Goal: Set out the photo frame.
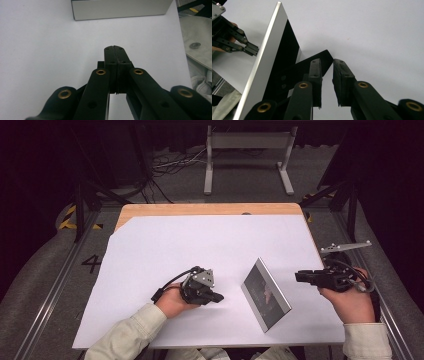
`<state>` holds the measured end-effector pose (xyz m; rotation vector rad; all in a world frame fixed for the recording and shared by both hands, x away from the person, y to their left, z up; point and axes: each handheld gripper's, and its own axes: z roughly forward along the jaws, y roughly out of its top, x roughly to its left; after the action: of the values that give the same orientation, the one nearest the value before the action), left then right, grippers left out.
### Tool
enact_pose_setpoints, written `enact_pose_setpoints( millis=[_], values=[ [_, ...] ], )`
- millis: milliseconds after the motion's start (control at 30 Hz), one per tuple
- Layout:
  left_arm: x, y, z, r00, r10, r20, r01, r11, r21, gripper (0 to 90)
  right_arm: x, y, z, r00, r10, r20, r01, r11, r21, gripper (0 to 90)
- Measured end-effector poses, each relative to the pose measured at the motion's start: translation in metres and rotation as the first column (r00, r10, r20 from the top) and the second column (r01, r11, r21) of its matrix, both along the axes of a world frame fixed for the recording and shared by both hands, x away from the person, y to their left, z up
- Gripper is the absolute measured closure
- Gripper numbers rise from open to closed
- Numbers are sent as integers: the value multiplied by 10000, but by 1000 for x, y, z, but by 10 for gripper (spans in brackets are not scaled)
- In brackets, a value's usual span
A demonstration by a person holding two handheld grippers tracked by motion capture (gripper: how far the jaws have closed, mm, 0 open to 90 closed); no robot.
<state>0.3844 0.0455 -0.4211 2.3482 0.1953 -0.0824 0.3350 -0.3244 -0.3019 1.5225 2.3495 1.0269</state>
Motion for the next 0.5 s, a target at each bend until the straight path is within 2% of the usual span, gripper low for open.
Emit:
enact_pose_setpoints(
  millis=[333,500],
  values=[
    [8,7,-4,9989,462,-82,-462,9989,70,900,0,6,7,9997,-140,-211,135,9996,-227,759],
    [10,9,-5,9986,528,-71,-528,9986,38,900,1,9,10,9992,-208,-341,196,9992,-345,755]
  ],
)
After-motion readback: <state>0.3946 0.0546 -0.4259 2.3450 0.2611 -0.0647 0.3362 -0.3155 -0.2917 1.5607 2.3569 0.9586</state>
